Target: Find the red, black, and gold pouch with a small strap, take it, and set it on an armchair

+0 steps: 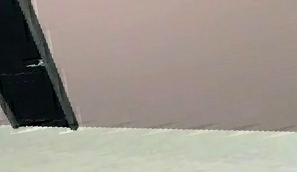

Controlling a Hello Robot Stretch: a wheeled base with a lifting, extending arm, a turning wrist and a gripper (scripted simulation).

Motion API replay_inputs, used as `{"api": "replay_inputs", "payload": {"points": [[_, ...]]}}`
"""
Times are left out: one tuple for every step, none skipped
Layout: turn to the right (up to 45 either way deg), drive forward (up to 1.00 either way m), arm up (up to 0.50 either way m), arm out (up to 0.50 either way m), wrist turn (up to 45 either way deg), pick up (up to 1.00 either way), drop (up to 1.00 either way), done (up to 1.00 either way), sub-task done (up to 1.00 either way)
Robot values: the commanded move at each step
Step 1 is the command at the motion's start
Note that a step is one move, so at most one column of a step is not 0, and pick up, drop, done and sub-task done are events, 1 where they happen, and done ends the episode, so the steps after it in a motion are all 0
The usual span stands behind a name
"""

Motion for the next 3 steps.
{"api": "replay_inputs", "payload": {"points": [[15.0,0.0,0.0,0.0,0.0,0.0,0.0,0.0,0.0],[0.0,0.15,0.0,0.0,0.0,0.0,0.0,0.0,0.0],[-15.0,0.0,0.0,0.0,0.0,0.0,0.0,0.0,0.0]]}}
